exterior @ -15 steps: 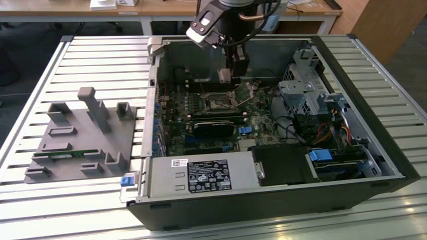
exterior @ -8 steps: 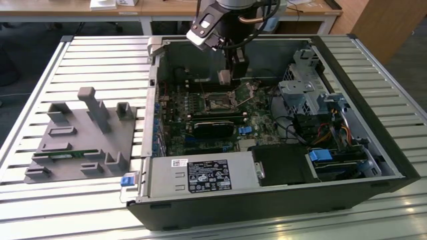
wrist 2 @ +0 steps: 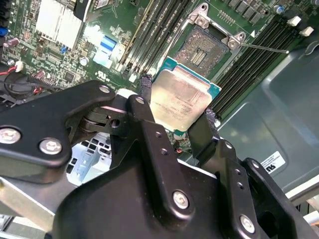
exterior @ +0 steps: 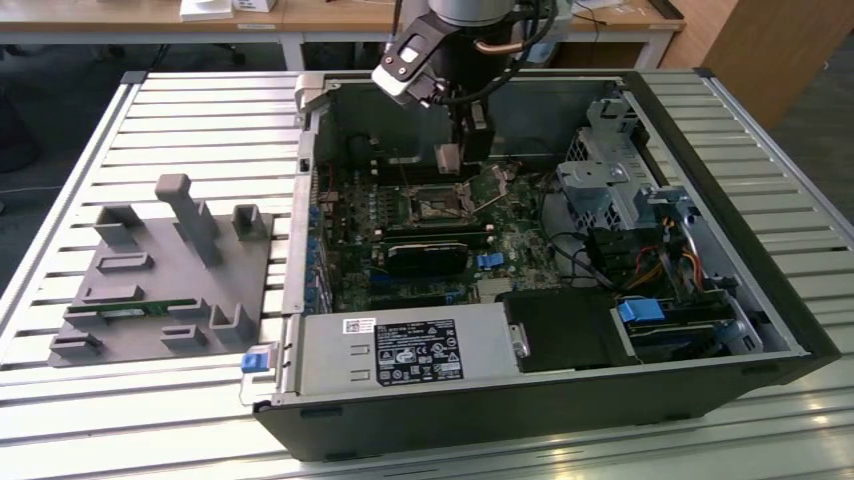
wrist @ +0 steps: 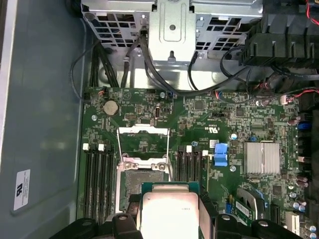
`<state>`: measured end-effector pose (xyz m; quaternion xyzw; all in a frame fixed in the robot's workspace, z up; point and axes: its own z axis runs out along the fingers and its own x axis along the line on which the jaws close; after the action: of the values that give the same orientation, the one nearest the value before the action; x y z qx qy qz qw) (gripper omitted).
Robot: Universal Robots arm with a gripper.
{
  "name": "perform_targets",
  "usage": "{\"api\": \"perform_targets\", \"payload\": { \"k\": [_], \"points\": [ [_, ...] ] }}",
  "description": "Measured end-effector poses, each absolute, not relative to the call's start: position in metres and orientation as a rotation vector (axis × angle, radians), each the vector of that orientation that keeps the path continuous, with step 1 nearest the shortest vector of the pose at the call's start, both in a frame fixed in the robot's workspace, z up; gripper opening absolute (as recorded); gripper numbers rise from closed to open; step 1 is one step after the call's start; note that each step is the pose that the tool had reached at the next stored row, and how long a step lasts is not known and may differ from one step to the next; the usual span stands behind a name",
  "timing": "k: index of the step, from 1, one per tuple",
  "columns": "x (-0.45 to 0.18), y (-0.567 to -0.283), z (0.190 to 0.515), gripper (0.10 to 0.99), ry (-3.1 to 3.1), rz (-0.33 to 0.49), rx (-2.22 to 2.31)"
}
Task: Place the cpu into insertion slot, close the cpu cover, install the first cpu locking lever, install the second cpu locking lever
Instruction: 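Place the cpu into insertion slot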
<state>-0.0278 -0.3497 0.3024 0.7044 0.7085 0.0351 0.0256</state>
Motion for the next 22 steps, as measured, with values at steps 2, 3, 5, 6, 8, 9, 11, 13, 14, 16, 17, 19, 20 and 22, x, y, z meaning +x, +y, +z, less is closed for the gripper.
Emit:
{"api": "perform_targets", "payload": {
  "k": [2,3,5,6,8,9,11,13,14,16,17,19,20,22],
  "points": [
    [-0.028,-0.349,0.301,0.541,2.190,0.108,2.178],
    [-0.028,-0.348,0.300,0.541,2.190,0.109,2.178],
    [-0.028,-0.346,0.298,0.541,2.190,0.109,2.178],
    [-0.028,-0.346,0.298,0.541,2.190,0.109,2.178],
    [-0.028,-0.346,0.296,0.541,2.190,0.109,2.177],
    [-0.028,-0.346,0.295,0.541,2.190,0.109,2.178],
    [-0.028,-0.346,0.293,0.541,2.190,0.108,2.178],
    [-0.028,-0.346,0.291,0.541,2.190,0.108,2.178],
    [-0.028,-0.346,0.291,0.541,2.190,0.108,2.178],
    [-0.028,-0.346,0.290,0.541,2.188,0.102,2.175],
    [-0.028,-0.346,0.290,0.541,2.187,0.098,2.174],
    [-0.028,-0.346,0.290,0.541,2.186,0.097,2.173],
    [-0.028,-0.346,0.290,0.541,2.186,0.096,2.173],
    [-0.028,-0.346,0.290,0.541,2.186,0.096,2.173]
  ]
}}
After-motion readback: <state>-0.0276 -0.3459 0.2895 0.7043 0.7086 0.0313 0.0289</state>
